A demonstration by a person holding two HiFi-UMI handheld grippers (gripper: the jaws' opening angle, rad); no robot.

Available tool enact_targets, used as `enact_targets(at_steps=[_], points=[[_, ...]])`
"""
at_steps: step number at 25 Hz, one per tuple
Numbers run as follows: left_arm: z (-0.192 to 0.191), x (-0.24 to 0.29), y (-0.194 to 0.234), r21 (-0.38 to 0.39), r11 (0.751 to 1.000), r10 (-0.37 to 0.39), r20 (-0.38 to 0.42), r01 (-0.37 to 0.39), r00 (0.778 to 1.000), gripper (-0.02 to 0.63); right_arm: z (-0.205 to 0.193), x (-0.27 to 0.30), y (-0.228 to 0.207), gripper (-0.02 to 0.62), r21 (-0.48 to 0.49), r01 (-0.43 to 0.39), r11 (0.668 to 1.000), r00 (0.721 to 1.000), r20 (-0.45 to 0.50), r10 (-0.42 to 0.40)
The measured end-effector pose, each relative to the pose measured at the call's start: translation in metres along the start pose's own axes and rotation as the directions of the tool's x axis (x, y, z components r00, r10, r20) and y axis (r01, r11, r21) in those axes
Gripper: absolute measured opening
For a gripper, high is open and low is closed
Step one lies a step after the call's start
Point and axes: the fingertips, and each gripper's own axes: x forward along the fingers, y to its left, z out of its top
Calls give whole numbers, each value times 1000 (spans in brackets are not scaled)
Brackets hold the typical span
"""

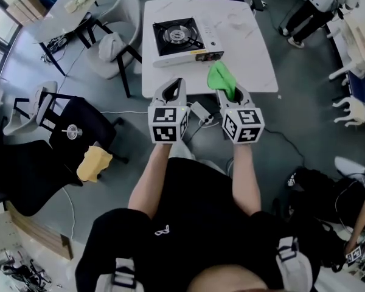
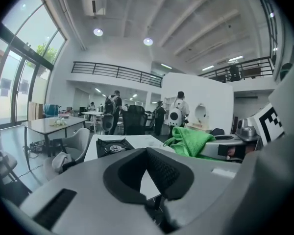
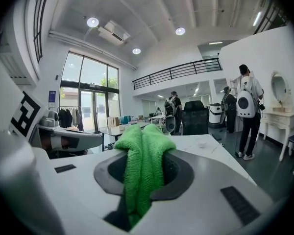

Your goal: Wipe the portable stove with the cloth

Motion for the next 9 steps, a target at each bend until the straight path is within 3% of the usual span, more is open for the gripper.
enact_targets(at_steps=[4,9], points=[[0,1,-9,-10,999,-33,6,33,999,-2,10,3,6,61,-40,-39,998,999,10,39],[6,-5,5,-44,999,-7,23,8,1000,-2,19,14,19,61,-82,-77,994,997,-7,77]])
